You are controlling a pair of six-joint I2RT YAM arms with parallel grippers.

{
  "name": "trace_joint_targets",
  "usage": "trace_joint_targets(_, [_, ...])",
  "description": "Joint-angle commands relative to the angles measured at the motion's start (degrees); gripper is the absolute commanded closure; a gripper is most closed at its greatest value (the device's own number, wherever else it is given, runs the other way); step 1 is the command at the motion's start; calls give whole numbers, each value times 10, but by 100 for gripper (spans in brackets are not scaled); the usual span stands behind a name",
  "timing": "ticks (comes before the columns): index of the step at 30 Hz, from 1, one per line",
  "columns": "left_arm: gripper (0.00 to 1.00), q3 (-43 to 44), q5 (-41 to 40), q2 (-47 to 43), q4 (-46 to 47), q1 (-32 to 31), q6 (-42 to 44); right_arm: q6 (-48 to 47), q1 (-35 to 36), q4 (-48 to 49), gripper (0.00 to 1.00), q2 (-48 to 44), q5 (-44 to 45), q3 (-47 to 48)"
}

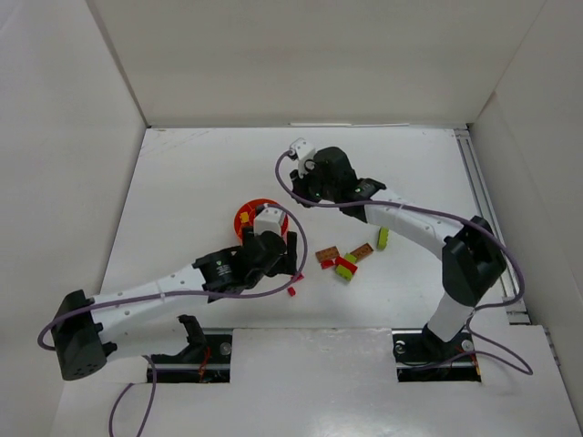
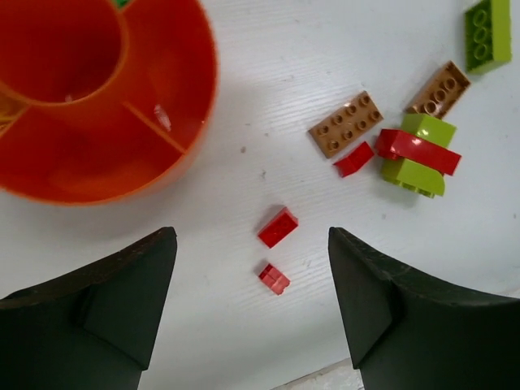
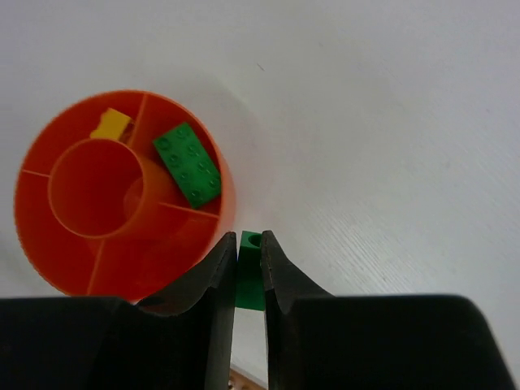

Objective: Sort the legos into containers by color

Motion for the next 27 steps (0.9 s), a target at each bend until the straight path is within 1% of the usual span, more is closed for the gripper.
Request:
trace_joint_targets(1, [26,25,-73,-54,-85,21,-81,-23,24,36,84,32,-45,60])
trace_joint_targets(3, [21,31,-80,-79,-111,27,-99,-30,31,42,84,46,-61,84])
trace_joint_targets(5, [12,38,-80,-119,-117,27,-106,-30,38,48,84,63,-68,95])
trace_joint_targets(10, [1,49,-108,-197,-154,32,-136,-30,43,48,84,93,-74,113])
trace_joint_targets(14, [0,49,-113,-219,-165,32,-143,-30,43,48,84,115,-85,130])
trace_joint_targets(19, [0,55,-119,-214,-176,32,-148,-30,43,48,81,134,-99,135])
trace_joint_targets(22, [0,55,-119,-208,-176,32,-148,-30,43,48,74,140,-99,141])
trace_joint_targets(24, [0,55,-113,-202,-176,32,-143,-30,43,48,71,140,-99,141])
trace_joint_targets(25, [0,55,-113,-201,-176,32,-137,-30,43,48,67,140,-104,141])
trace_joint_targets(27, [0,55,-108,-191,-176,32,-137,-25,43,48,62,140,-104,141])
